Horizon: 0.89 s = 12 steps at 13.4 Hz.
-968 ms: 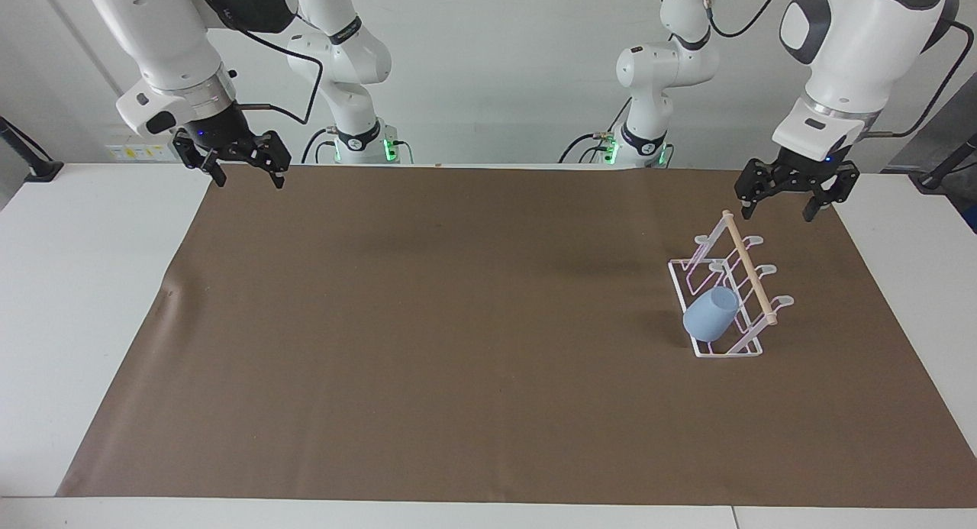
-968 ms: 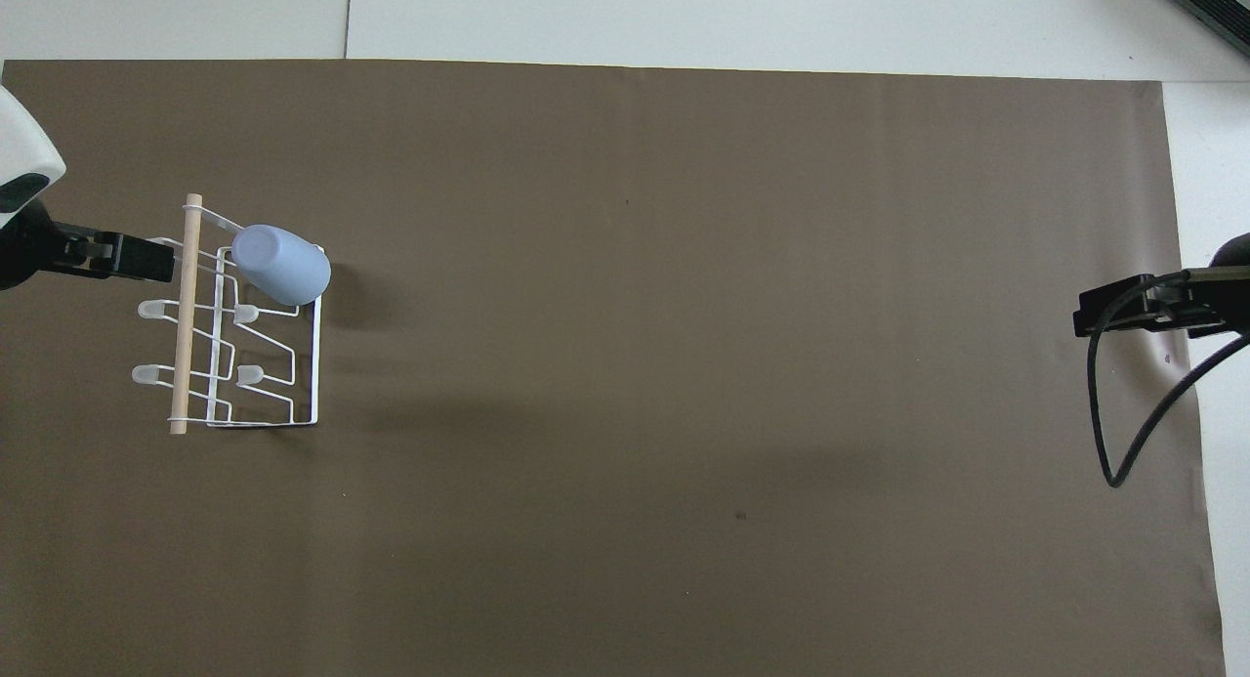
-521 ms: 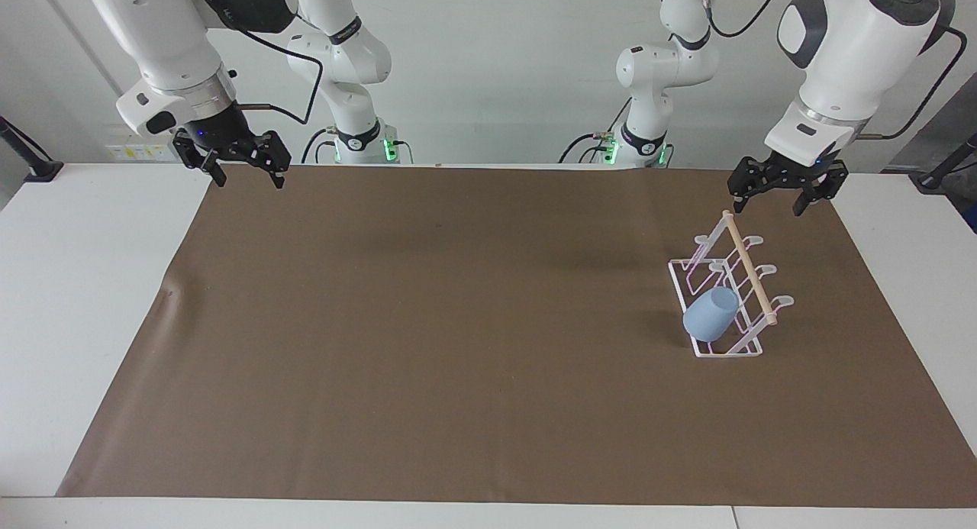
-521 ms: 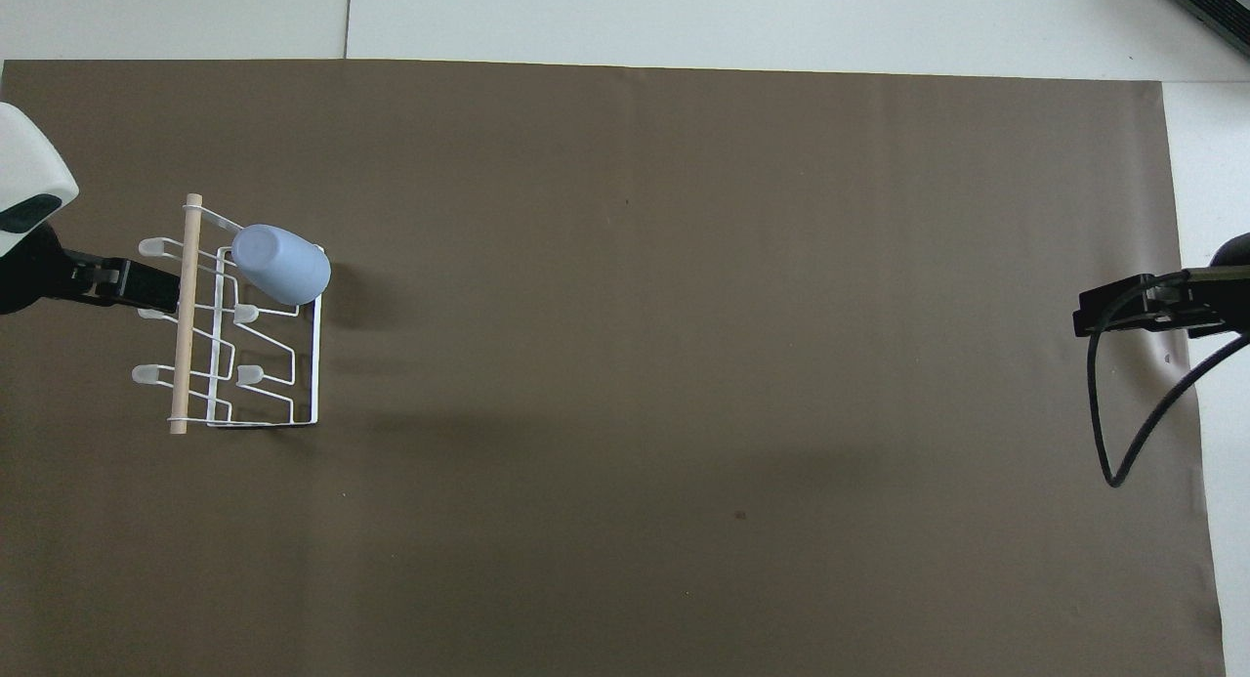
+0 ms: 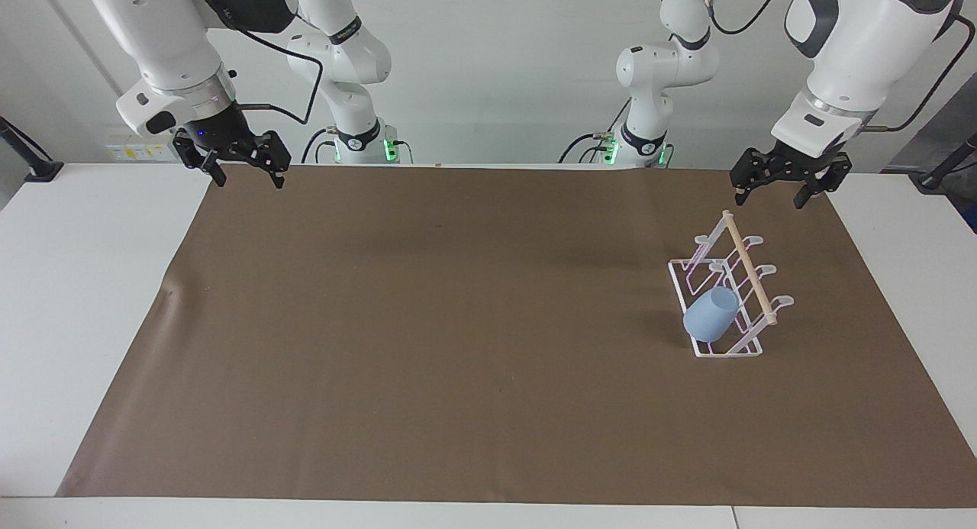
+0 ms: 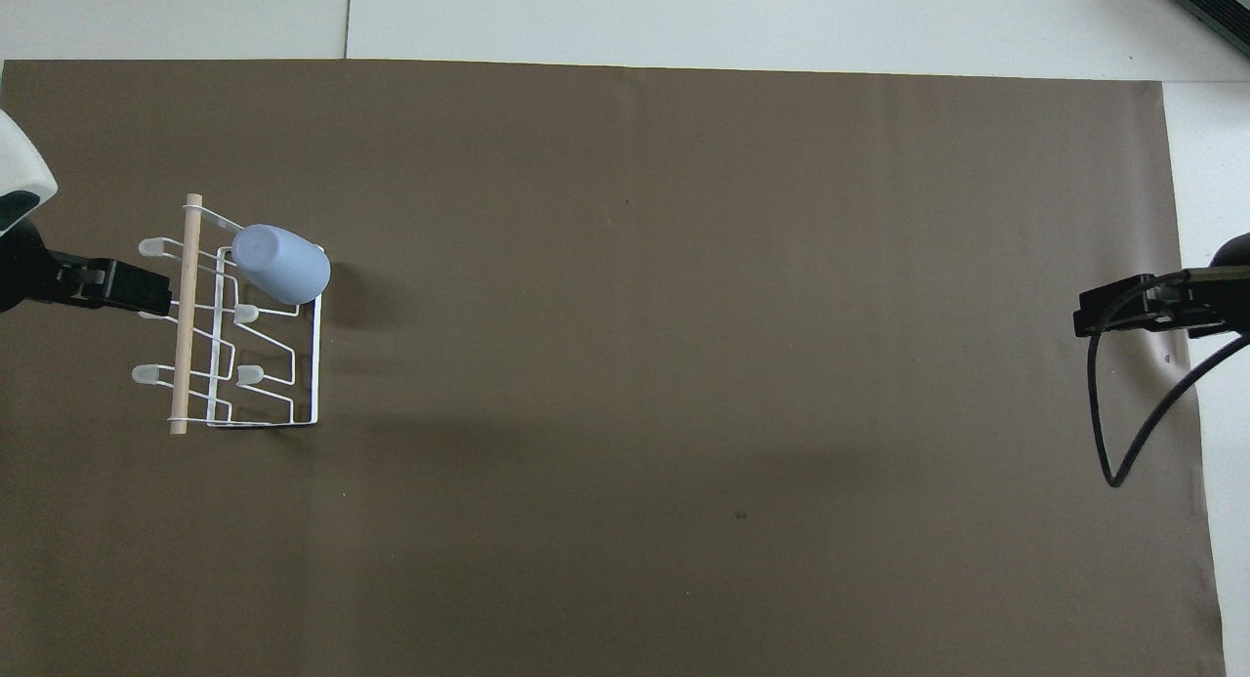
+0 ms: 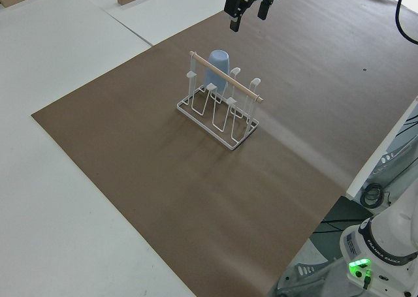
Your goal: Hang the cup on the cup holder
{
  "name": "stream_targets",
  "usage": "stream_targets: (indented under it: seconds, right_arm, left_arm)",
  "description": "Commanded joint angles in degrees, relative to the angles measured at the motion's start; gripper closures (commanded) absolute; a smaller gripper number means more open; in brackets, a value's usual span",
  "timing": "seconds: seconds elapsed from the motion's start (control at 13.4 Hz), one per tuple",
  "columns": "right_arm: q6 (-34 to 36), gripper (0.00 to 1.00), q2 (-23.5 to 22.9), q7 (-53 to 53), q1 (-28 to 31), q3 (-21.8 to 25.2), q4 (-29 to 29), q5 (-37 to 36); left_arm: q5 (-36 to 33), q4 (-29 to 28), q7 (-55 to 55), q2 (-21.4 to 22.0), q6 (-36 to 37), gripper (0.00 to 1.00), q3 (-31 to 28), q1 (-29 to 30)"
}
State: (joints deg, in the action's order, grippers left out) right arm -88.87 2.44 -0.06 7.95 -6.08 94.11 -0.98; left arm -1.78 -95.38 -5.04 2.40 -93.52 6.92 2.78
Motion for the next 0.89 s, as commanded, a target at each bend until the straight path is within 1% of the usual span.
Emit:
stream_targets:
  seconds: [0.0, 0.15, 0.22, 0.67, 0.82]
  right_arm:
    - [0.9, 0.00, 0.2, 0.1, 0.5, 0.0, -0.1, 1.1]
    - [0.9, 0.00, 0.2, 0.1, 0.5, 0.0, 0.0, 1.1]
    - [0.9, 0.00, 0.2, 0.1, 0.5, 0.0, 0.0, 1.1]
    - [0.9, 0.00, 0.2, 0.1, 0.5, 0.0, 0.0, 1.1]
    - [0.9, 0.00, 0.2, 0.1, 0.5, 0.0, -0.1, 1.1]
  left_arm:
    - [0.9, 1.0, -1.2, 0.5, 2.5, 0.00, -4.9, -4.4]
    - [0.9, 5.0, -1.2, -0.5, 8.0, 0.00, -5.7, -5.2]
    - [1.1, 6.7, -1.2, -1.0, 8.7, 0.00, -5.8, -5.5]
    - [1.3, 6.7, -1.1, -0.6, 8.1, 0.00, -6.7, -7.3]
    - [2.4, 6.7, -0.9, -0.6, 8.1, 0.00, -6.6, -6.0]
